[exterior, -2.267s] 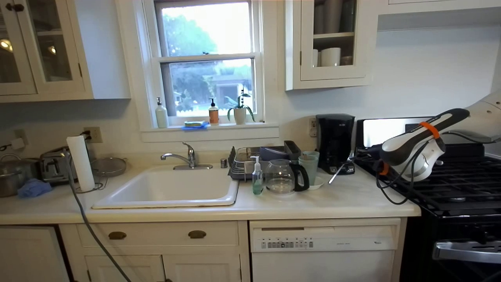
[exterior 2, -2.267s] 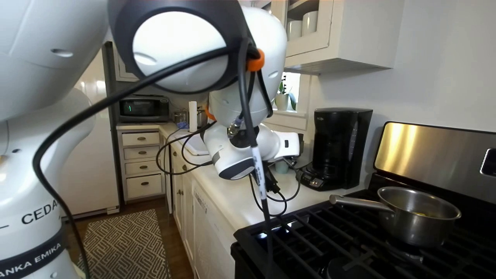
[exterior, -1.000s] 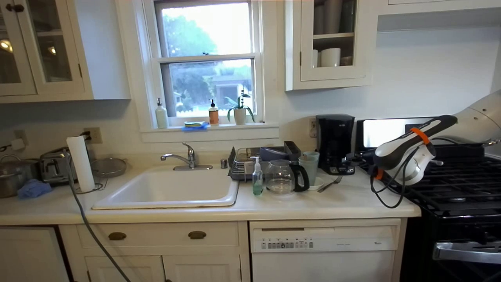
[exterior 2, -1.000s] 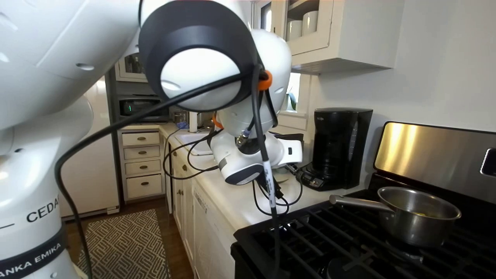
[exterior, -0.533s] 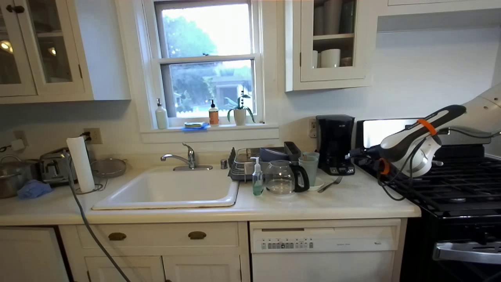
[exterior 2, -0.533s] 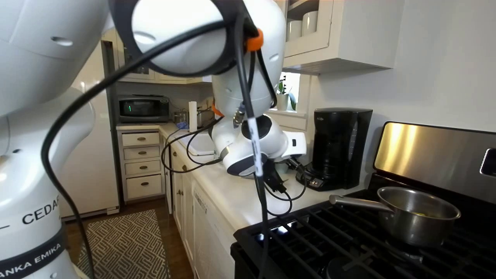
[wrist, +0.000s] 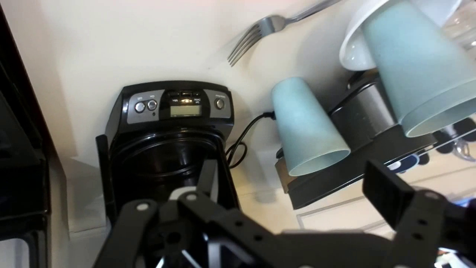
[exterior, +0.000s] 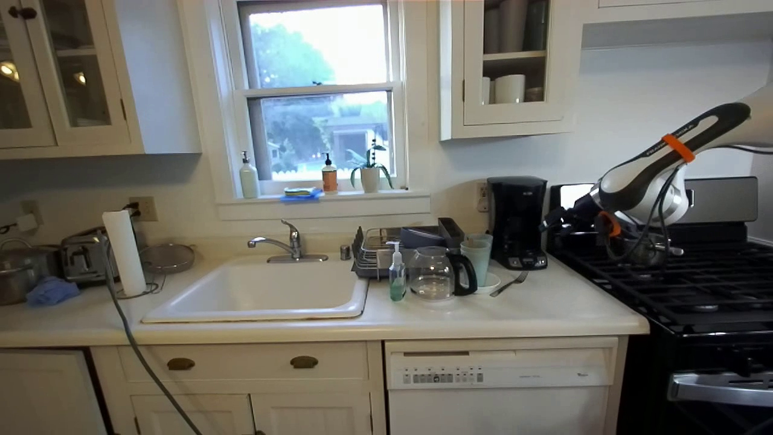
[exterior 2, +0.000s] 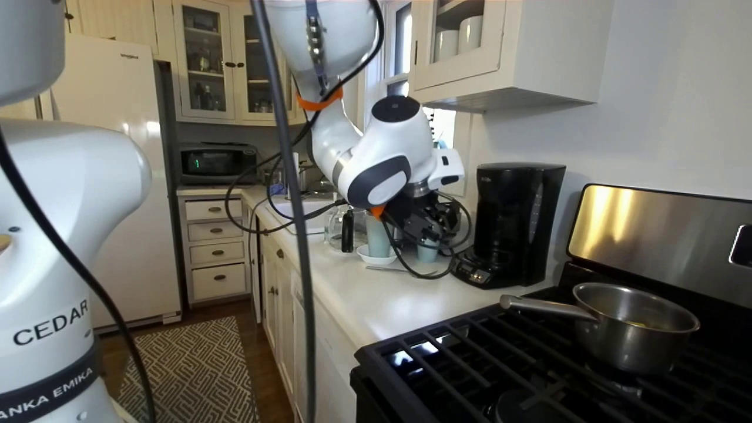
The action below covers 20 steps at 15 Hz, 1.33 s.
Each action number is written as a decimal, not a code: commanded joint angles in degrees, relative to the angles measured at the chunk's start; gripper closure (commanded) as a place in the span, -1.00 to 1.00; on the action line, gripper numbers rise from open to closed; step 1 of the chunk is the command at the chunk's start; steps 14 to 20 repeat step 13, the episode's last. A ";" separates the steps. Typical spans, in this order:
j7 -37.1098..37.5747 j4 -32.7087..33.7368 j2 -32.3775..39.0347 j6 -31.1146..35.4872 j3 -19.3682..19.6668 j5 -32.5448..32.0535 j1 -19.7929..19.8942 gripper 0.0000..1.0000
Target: Take the fork out of the cup
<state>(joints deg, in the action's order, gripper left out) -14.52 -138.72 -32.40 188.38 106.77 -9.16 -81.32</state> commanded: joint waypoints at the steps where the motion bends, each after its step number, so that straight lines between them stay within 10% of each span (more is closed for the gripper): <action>1: 4.78 -1.43 13.99 -12.16 -10.90 2.46 8.77 -1.00; 8: 9.10 4.01 21.60 -33.12 -38.43 5.38 32.20 -1.00; 9: 8.67 2.57 19.90 -29.52 -32.39 2.99 26.19 -1.00; 20: 8.77 3.30 20.97 -31.70 -37.51 3.84 31.38 -1.00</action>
